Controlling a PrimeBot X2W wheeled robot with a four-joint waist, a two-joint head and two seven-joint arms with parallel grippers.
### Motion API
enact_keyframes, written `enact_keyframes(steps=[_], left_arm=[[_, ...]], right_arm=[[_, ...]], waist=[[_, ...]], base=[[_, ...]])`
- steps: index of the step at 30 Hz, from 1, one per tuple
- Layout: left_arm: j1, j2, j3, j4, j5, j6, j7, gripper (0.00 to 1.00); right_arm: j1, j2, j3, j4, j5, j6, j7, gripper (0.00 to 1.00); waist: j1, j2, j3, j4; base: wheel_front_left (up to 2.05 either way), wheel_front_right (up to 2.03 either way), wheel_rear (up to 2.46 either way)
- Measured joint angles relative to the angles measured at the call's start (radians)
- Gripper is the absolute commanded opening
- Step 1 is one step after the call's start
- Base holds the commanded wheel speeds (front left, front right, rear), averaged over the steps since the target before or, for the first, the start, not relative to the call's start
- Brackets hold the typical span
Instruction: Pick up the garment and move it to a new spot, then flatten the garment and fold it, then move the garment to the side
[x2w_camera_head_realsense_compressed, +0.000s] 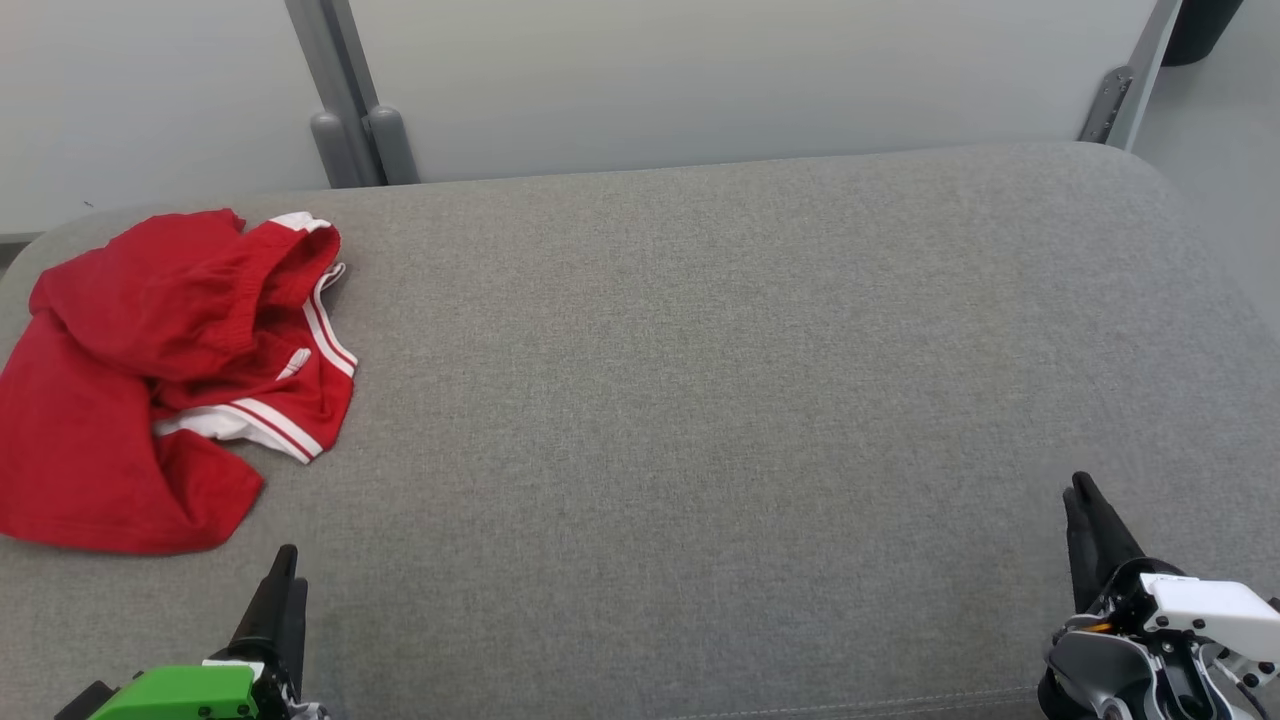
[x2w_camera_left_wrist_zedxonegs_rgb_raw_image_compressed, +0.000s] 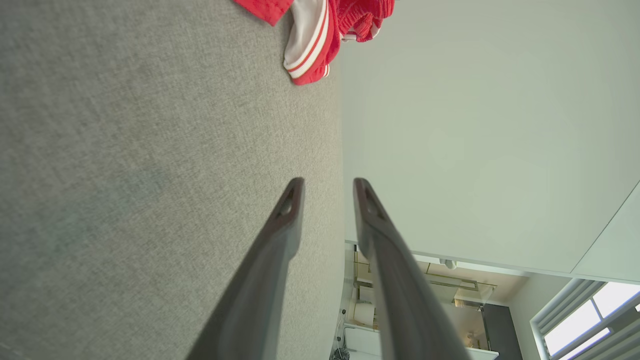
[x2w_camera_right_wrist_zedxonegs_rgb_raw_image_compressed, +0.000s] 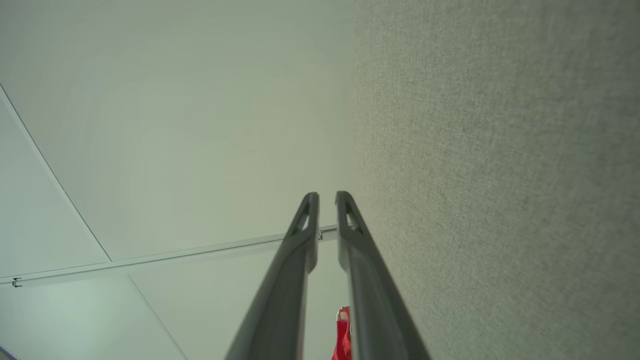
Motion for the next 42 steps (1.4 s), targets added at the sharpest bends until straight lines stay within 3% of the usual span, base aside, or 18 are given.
enact_keyframes(steps=[8, 20, 42], left_arm=[[0.007, -0.003, -0.023, -0.015, 0.025, 0.0, -0.02, 1.0], [0.004, -0.002, -0.054, -0.052, 0.137, 0.0, -0.063, 1.0], [-0.026, 0.017, -0.083, -0.174, 0.586, 0.04, -0.135, 1.0]], right_arm=[[0.006, 0.002, 0.016, -0.007, -0.003, 0.0, -0.023, 1.0], [0.004, 0.0, 0.025, -0.043, -0.129, 0.0, -0.063, 1.0], [-0.001, -0.017, 0.074, -0.151, -0.541, -0.019, -0.137, 1.0]], waist=[[0.0, 0.0, 0.001, 0.0], [0.0001, 0.0, 0.005, 0.0], [0.0001, 0.0, 0.024, 0.001]], base=[[0.0, 0.0, 0.0], [0.0, 0.0, 0.0], [0.0, 0.0, 0.0]])
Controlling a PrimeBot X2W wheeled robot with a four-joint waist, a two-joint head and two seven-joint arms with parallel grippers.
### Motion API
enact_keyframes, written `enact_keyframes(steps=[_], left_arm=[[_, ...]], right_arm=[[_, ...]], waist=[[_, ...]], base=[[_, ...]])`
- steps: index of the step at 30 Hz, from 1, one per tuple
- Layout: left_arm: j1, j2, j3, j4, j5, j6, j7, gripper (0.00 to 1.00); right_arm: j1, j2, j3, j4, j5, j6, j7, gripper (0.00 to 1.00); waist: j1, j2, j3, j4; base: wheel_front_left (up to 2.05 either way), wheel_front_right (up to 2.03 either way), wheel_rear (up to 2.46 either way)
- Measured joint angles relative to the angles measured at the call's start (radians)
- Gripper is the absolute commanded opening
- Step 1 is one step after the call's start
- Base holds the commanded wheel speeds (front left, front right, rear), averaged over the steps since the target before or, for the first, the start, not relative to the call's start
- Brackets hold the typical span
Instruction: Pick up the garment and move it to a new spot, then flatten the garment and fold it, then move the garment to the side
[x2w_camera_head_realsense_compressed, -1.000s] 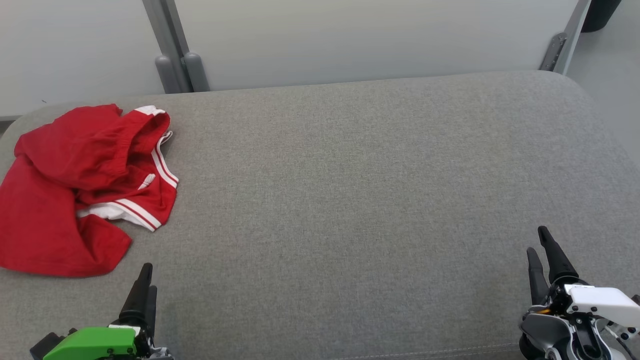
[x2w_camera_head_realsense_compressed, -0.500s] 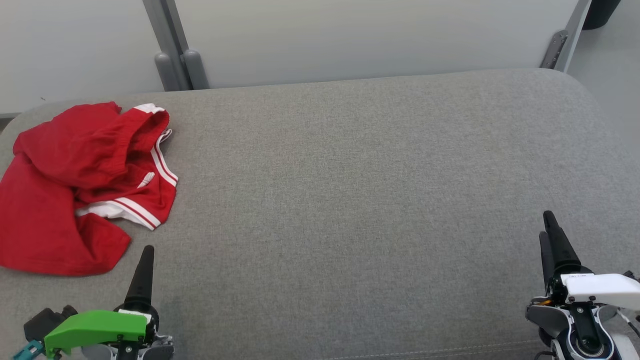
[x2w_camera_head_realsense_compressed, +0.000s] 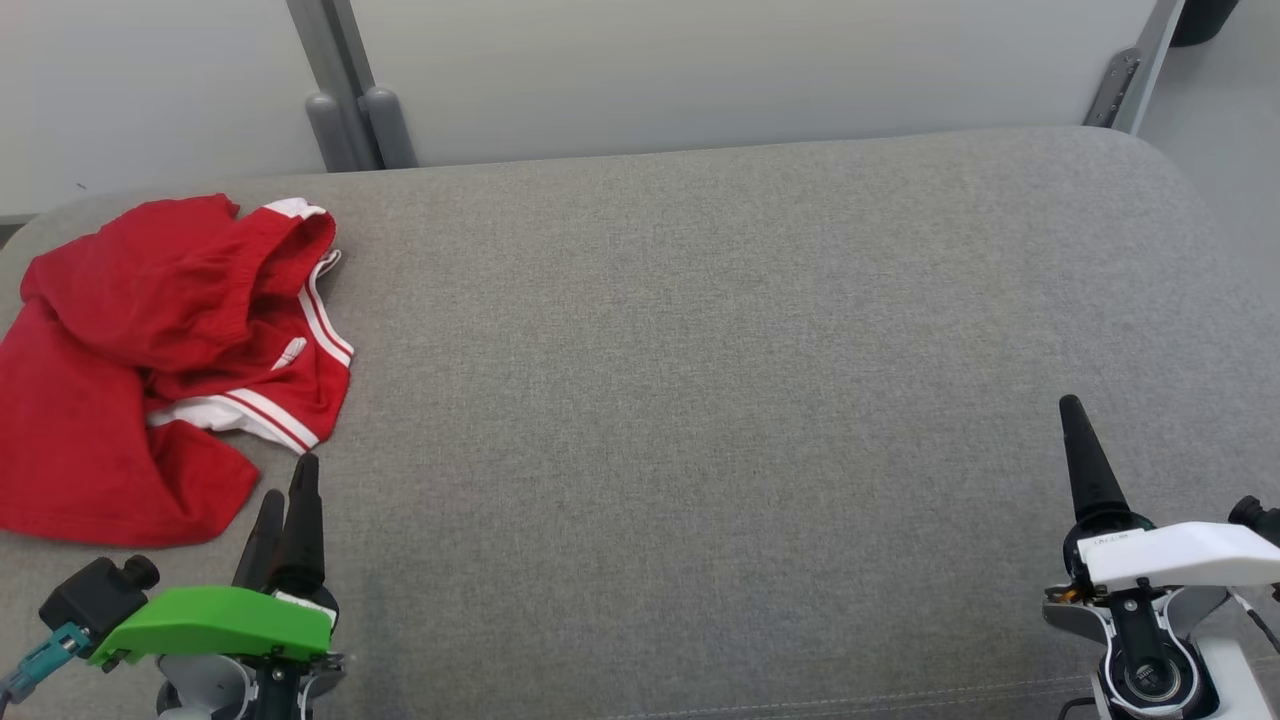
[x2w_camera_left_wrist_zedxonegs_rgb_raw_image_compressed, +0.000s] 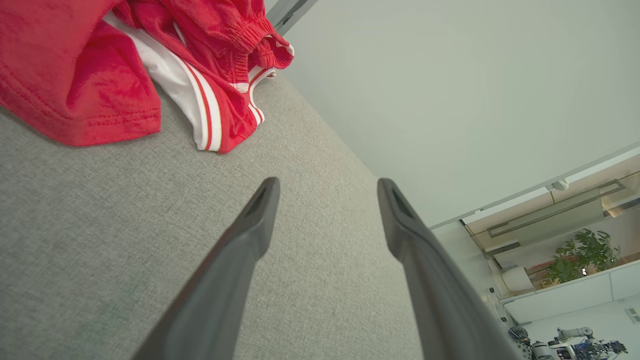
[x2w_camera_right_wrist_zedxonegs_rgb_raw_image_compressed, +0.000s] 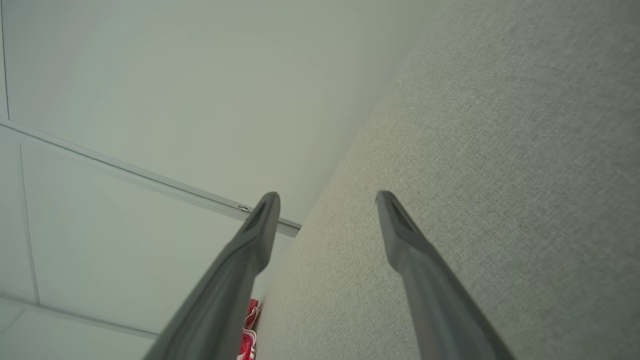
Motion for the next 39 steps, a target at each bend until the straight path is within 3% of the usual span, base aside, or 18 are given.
enact_keyframes(steps=[9, 39], left_arm=[[0.0, 0.011, -0.04, -0.038, 0.196, 0.028, -0.033, 1.0], [0.031, 0.022, -0.123, -0.112, 0.702, 0.119, -0.134, 1.0]], right_arm=[[0.0, -0.003, 0.031, -0.037, -0.175, -0.026, -0.031, 1.0], [0.01, -0.01, 0.116, -0.125, -0.654, -0.087, -0.13, 1.0]], waist=[[0.0, 0.0, 0.009, -0.002], [0.0, 0.0, 0.008, -0.006]], base=[[0.0, 0.0, 0.0], [0.0, 0.0, 0.0]])
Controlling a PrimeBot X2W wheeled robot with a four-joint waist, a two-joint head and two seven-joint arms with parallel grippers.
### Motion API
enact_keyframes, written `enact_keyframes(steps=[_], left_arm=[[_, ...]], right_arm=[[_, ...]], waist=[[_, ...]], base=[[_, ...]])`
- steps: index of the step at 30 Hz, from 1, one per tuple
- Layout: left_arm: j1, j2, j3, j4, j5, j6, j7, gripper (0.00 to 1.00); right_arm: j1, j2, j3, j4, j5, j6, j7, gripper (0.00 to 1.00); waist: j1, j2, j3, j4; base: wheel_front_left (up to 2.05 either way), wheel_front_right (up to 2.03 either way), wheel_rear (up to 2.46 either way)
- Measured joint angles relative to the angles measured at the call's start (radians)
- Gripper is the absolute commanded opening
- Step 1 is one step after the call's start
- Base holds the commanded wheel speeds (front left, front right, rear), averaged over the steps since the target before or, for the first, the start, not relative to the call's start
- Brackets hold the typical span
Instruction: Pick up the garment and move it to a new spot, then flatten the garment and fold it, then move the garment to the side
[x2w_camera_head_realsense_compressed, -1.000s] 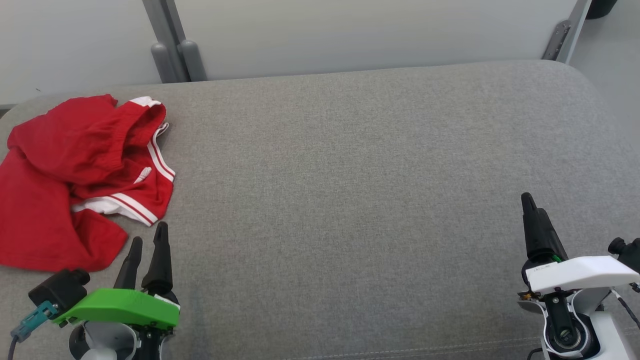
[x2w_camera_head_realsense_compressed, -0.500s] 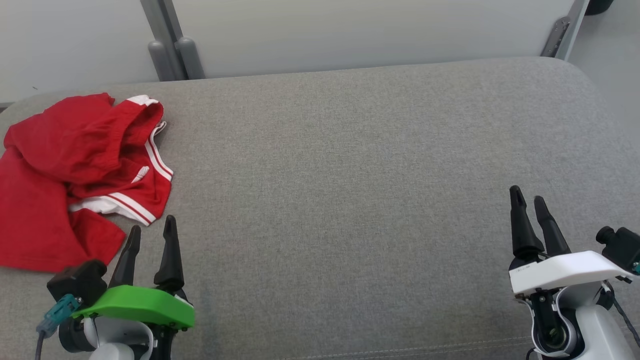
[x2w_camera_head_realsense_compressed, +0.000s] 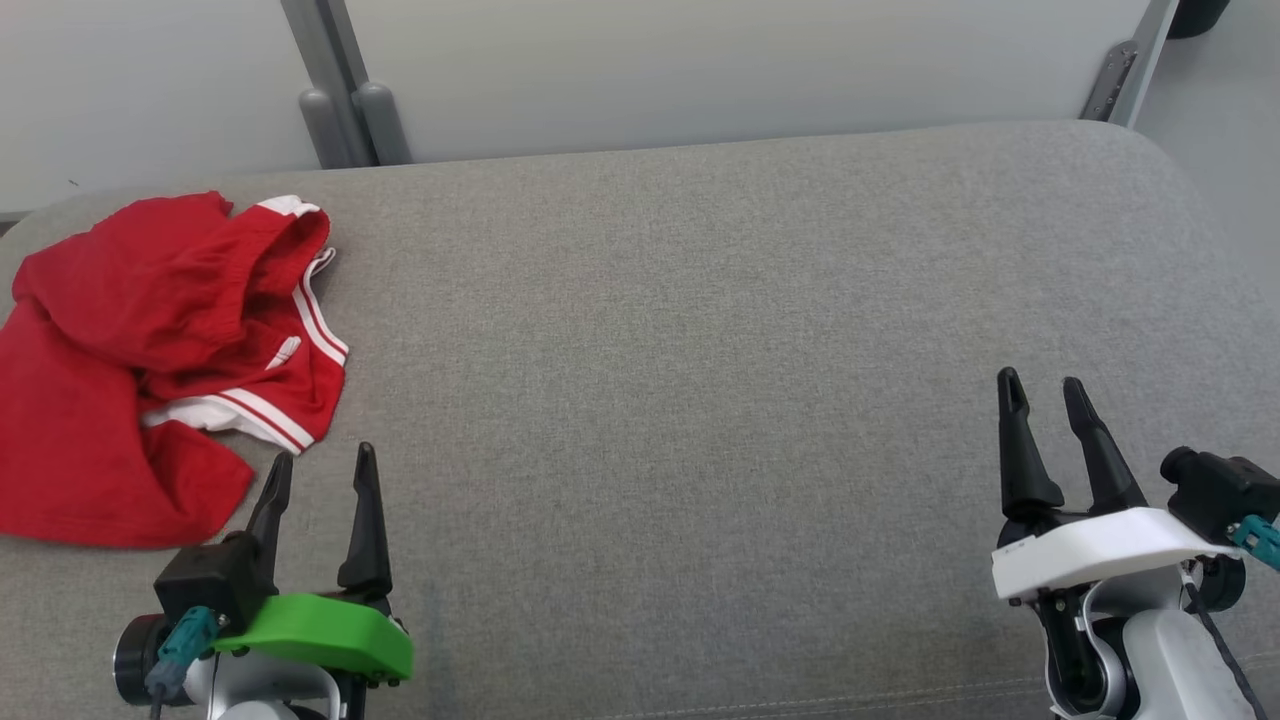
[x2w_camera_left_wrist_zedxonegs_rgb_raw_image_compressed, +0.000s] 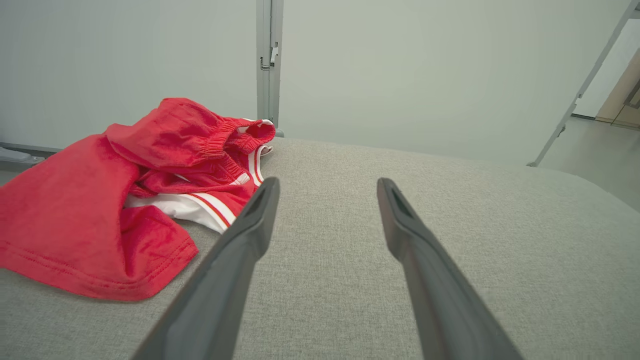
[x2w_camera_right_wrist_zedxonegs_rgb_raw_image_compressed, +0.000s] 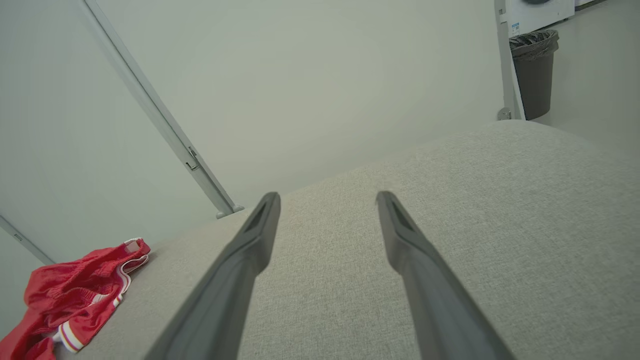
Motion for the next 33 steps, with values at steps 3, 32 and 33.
enact_keyframes(steps=[3, 32, 33], left_arm=[[0.001, 0.0, -0.011, -0.004, 0.036, 0.008, -0.011, 1.0], [0.022, 0.002, -0.044, -0.03, 0.294, 0.047, -0.078, 1.0], [0.022, 0.002, -0.044, -0.029, 0.293, 0.047, -0.078, 1.0]], right_arm=[[0.005, 0.0, 0.007, -0.007, -0.042, -0.002, -0.012, 1.0], [0.011, -0.005, 0.049, -0.063, -0.337, -0.027, -0.08, 1.0], [0.011, -0.005, 0.049, -0.063, -0.337, -0.027, -0.08, 1.0]], waist=[[0.0, 0.0, -0.002, 0.0], [0.0, 0.0, -0.001, 0.0], [0.0, 0.0, -0.001, 0.0]], base=[[0.0, 0.0, 0.0], [0.0, 0.0, 0.0], [0.0, 0.0, 0.0]])
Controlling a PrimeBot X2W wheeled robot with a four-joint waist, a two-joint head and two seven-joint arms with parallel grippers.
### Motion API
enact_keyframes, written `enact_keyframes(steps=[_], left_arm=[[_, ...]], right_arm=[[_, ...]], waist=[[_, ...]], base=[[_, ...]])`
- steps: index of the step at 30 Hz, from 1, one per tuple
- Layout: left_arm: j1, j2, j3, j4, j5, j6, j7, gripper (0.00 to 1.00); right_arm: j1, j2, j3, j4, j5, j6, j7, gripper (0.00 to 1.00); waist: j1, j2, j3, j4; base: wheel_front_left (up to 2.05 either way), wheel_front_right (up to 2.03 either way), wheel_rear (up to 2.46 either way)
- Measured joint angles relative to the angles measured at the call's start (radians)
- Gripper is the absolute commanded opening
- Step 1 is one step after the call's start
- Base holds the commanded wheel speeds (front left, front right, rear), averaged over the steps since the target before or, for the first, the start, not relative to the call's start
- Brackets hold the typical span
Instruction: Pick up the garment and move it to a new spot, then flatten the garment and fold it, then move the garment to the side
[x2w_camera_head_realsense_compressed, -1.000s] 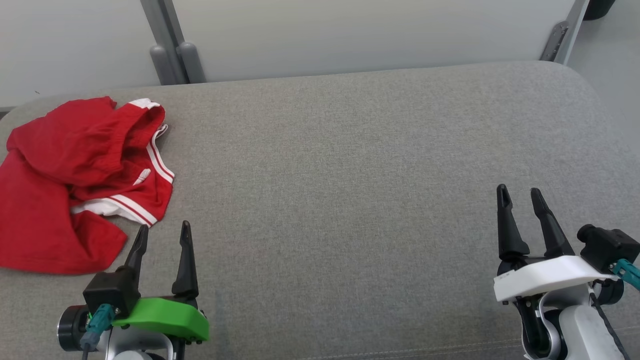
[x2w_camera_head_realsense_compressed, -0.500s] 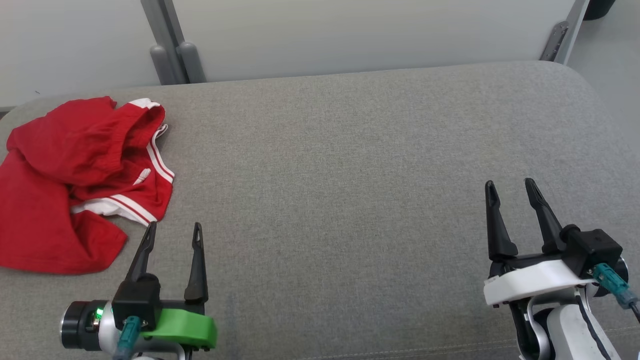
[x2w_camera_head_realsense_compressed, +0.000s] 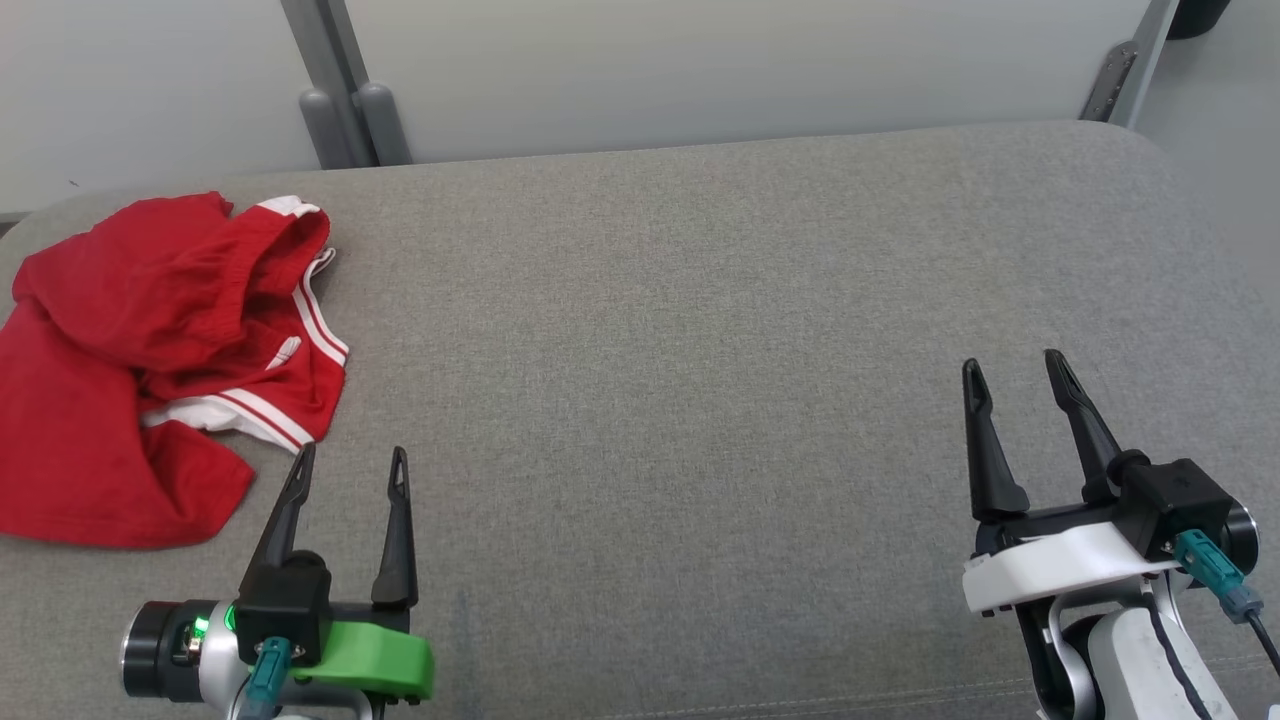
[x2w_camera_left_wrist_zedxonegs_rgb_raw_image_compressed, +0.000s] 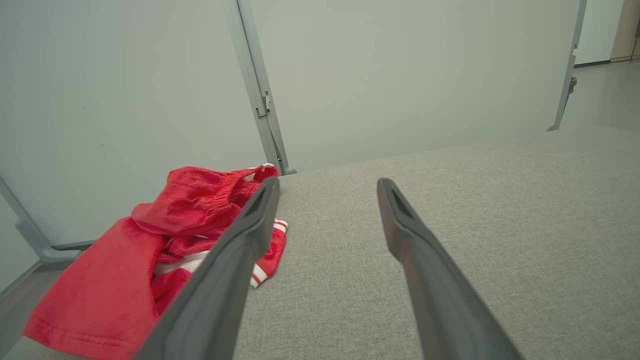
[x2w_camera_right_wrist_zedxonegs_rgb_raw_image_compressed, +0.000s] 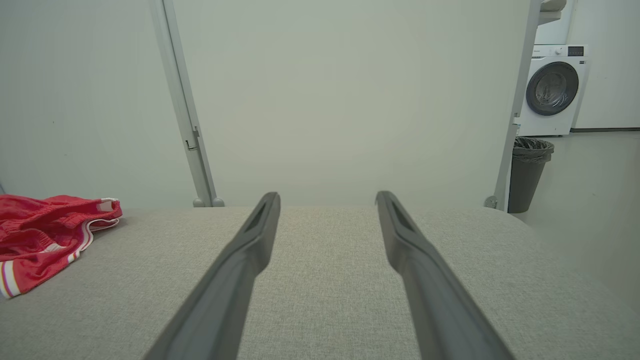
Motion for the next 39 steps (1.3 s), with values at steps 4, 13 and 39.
enact_keyframes(steps=[4, 13, 39], left_arm=[[0.0, 0.0, 0.0, 0.005, -0.006, 0.0, 0.0, 1.0], [0.0, -0.002, 0.004, 0.016, -0.013, -0.002, 0.0, 1.0], [-0.029, -0.004, 0.029, -0.004, -0.015, -0.012, 0.0, 1.0]], right_arm=[[0.0, 0.0, -0.001, 0.0, 0.0, 0.0, 0.0, 1.0], [0.0, 0.0, -0.003, 0.0, 0.0, 0.0, -0.001, 1.0], [-0.012, 0.001, -0.018, -0.024, 0.0, 0.001, -0.003, 1.0]], waist=[[0.0, 0.0, 0.0, 0.0], [0.0, 0.0, -0.002, 0.002], [0.0, 0.0, 0.072, 0.005]], base=[[0.0, 0.0, 0.0], [0.0, 0.0, 0.0], [0.0, 0.0, 0.0]])
